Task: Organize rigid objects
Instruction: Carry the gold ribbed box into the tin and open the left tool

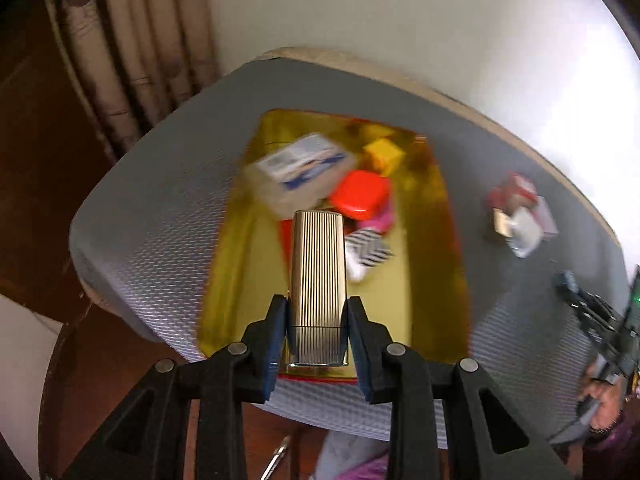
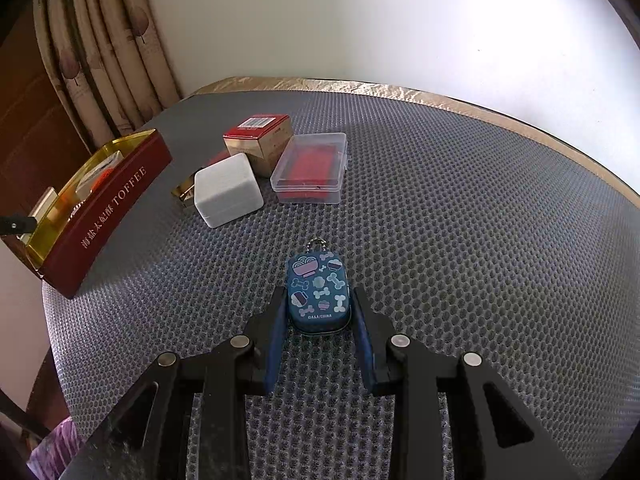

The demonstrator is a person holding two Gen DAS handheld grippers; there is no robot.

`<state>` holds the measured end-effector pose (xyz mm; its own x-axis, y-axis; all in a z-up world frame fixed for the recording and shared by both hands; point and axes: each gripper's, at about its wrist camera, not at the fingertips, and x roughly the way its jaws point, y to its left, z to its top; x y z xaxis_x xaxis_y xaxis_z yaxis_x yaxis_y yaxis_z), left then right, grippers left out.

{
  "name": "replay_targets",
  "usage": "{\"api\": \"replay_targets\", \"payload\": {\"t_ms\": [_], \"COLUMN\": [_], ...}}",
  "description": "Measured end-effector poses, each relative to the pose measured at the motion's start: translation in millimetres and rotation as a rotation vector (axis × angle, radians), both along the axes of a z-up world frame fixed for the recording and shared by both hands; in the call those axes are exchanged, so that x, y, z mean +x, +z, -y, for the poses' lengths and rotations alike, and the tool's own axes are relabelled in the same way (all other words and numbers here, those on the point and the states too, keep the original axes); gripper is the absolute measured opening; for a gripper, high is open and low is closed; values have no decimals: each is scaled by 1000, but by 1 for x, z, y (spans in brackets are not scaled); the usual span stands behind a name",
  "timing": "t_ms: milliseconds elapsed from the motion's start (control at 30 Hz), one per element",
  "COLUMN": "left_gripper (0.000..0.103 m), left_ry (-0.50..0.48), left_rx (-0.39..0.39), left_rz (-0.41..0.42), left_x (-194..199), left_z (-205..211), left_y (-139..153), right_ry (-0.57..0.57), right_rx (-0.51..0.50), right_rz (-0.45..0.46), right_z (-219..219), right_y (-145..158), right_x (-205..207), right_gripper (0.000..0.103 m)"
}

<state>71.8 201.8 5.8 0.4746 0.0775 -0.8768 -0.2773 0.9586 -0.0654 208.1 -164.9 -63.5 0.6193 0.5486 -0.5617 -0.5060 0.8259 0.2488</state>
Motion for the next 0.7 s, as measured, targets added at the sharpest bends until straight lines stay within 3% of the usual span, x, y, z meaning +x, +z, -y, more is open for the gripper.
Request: {"api": "replay_targets", "payload": {"t_ms": [433,567,700], "left_gripper": [31,32,36], "left_ry": [19,35,58], "left_rx": [22,46,59], "left_rz": [-40,-26,37], "left_x": [13,8,-6], "left_z": [-20,-19,-19], "left_y": [-32,-28,-13], "right_ry": [-1,-2,-3], "right_rx": [-12,-14,-16], "right_rz": [0,0,1], "right_z": [-6,-7,-7], "right_y": [0,0,-1], "right_x": [2,2,2], "right_gripper": [30,30,30]}}
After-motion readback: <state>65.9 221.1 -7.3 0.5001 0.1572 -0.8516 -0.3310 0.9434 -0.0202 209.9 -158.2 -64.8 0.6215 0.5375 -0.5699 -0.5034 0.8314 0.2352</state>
